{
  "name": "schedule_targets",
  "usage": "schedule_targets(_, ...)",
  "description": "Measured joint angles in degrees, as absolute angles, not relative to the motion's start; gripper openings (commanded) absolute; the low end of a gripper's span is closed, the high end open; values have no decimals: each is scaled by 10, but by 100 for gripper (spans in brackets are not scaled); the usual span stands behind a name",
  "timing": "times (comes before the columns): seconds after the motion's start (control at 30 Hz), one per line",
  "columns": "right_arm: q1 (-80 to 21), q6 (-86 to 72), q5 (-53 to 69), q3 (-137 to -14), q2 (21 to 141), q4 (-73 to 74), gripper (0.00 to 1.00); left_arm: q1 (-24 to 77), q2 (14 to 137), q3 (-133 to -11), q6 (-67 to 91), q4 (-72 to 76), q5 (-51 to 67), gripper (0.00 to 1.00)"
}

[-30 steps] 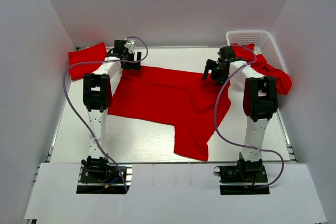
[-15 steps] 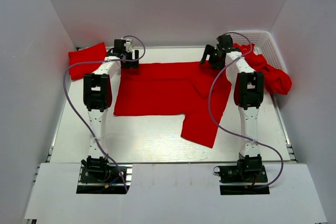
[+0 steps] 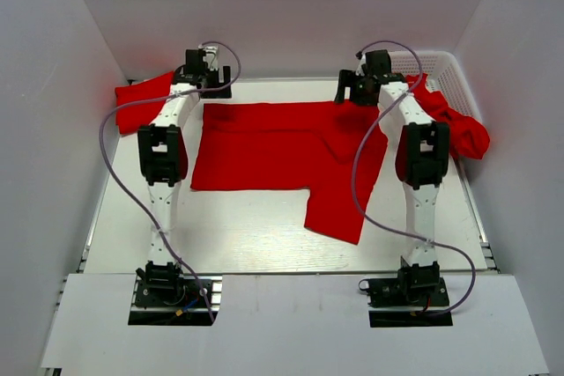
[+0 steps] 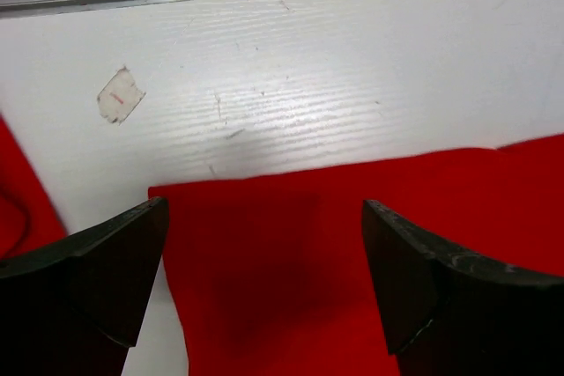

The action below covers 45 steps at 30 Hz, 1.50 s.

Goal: Fold and stack the t-shirts
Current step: Fold the flattened tshirt in 1/3 of the way, then grap the side of the flattened tshirt closest away from the robot with both arms

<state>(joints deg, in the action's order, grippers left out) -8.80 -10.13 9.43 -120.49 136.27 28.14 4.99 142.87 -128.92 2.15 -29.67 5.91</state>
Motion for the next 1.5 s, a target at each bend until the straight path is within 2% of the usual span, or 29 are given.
schedule_targets(0.17, -128, -43, 52, -1066, 1178, 274, 90, 50, 1316, -1215, 46, -354, 43, 100)
schedule_targets(0.4, -209, 20, -6, -780, 886, 247, 90, 50, 999, -909, 216, -440, -37, 100)
schedule_targets(0.6, -243, 8, -8, -597, 760, 267, 90, 49, 836, -660, 350, -472, -66, 100)
schedule_targets(0.77, -262, -15, 2, -499, 686, 279, 90, 49, 808, -541, 400, -470, -86, 100)
schedule_targets(0.97, -267, -31, -12, -482, 643, 290, 90, 46, 816, -534, 423, -416, -126, 100)
schedule_targets(1.13, -267, -44, -13, -471, 637, 288, 90, 46, 875, -534, 427, -365, -135, 97)
schedule_targets(1.4, -267, -62, -13, -467, 635, 285, 90, 46, 925, -515, 434, -307, -130, 58)
schedule_targets(1.43, -267, -68, -13, -463, 632, 285, 90, 46, 926, -515, 435, -301, -130, 46)
schedule_targets(1.5, -267, -74, -13, -451, 624, 286, 90, 46, 928, -514, 439, -292, -130, 29)
